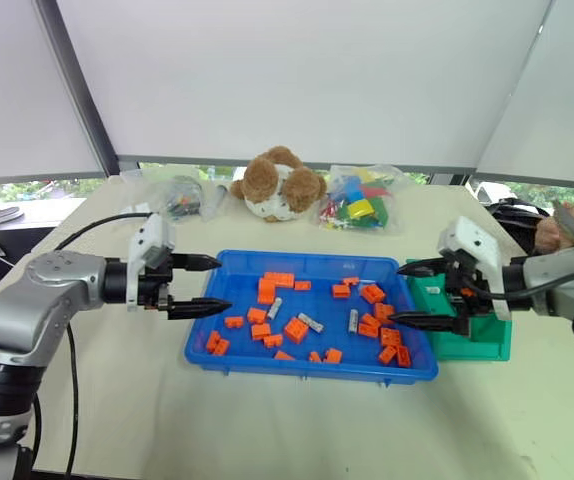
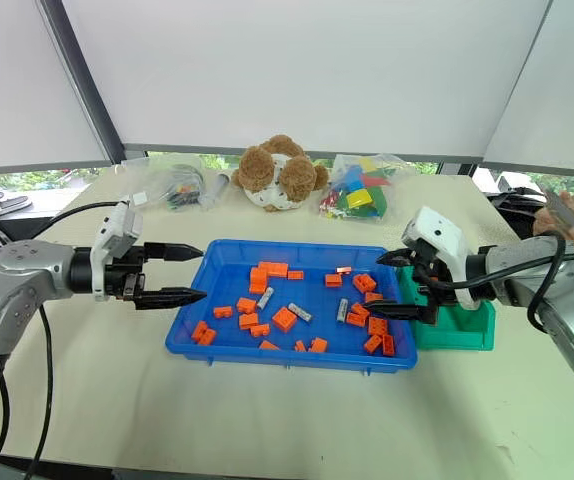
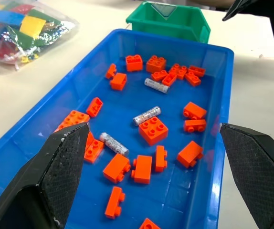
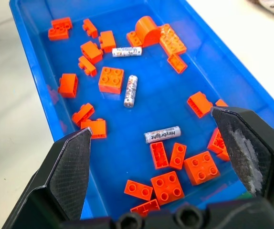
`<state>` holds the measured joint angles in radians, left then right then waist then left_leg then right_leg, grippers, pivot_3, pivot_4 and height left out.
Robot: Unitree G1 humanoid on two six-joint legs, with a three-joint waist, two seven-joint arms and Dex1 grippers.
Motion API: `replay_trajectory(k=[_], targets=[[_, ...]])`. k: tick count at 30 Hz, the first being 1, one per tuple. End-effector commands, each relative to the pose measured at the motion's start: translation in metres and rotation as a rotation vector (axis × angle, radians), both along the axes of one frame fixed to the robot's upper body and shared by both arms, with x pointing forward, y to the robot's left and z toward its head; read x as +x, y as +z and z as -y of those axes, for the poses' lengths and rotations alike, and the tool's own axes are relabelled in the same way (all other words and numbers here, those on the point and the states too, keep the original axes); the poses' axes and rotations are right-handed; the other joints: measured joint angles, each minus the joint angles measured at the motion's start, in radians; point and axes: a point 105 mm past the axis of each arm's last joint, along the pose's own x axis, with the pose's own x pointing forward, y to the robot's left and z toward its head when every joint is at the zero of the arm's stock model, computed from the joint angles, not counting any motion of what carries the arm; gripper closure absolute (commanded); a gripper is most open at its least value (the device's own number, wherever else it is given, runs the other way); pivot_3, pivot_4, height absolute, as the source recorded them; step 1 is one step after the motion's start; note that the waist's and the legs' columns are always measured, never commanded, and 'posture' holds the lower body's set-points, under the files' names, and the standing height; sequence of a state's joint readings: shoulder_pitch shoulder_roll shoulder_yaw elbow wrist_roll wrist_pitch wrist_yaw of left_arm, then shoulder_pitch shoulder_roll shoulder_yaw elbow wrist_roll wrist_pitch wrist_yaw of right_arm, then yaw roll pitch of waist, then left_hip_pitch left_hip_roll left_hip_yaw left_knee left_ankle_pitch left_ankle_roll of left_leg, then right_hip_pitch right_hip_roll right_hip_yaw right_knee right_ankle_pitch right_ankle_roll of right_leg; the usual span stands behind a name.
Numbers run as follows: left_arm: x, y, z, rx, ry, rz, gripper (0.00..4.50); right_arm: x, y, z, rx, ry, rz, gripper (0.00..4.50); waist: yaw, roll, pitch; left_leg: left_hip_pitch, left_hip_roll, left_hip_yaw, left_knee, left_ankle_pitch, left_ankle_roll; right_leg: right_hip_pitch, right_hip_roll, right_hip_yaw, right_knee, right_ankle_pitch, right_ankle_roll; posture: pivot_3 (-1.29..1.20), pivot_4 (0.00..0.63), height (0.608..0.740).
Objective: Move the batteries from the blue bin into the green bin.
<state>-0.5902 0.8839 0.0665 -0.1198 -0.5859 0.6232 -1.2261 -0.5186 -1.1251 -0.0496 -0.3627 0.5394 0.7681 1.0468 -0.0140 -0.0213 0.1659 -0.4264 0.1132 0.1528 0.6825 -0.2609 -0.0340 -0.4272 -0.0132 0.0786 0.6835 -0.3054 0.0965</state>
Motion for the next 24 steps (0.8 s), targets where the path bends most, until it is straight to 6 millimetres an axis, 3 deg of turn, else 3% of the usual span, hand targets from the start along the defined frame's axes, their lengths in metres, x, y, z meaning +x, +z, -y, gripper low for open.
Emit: replay_trajectory(k=[1,8,20,24], targets=[[-0.004,0.014,-0.002,-0.020,0.007,0.051,0.00,0.004,0.010,-0.003,-0.001,0.013,0.054,0.14,0.000,0.000,0.000,0.000,0.000,0.000,0.000,0.000,0.000,0.000,0.000,0.000,0.000,0.000,0.000,0.00,0.150,0.727],[-0.004,0.022,0.002,-0.056,0.000,0.060,0.00,0.006,0.007,-0.007,0.001,0.025,0.052,0.14,0.000,0.000,0.000,0.000,0.000,0.000,0.000,0.000,0.000,0.000,0.000,0.000,0.000,0.000,0.000,0.00,0.150,0.727],[-0.005,0.018,-0.001,-0.034,0.007,0.059,0.00,0.013,0.005,-0.013,0.014,0.025,0.056,0.14,0.000,0.000,0.000,0.000,0.000,0.000,0.000,0.000,0.000,0.000,0.000,0.000,0.000,0.000,0.000,0.00,0.150,0.727],[-0.004,0.018,-0.001,-0.035,0.006,0.057,0.00,0.024,0.001,-0.021,0.038,-0.009,0.049,0.14,-0.001,0.000,0.000,0.000,0.000,0.000,0.000,0.000,0.000,0.000,0.000,0.000,0.000,0.000,0.000,0.00,0.150,0.727]])
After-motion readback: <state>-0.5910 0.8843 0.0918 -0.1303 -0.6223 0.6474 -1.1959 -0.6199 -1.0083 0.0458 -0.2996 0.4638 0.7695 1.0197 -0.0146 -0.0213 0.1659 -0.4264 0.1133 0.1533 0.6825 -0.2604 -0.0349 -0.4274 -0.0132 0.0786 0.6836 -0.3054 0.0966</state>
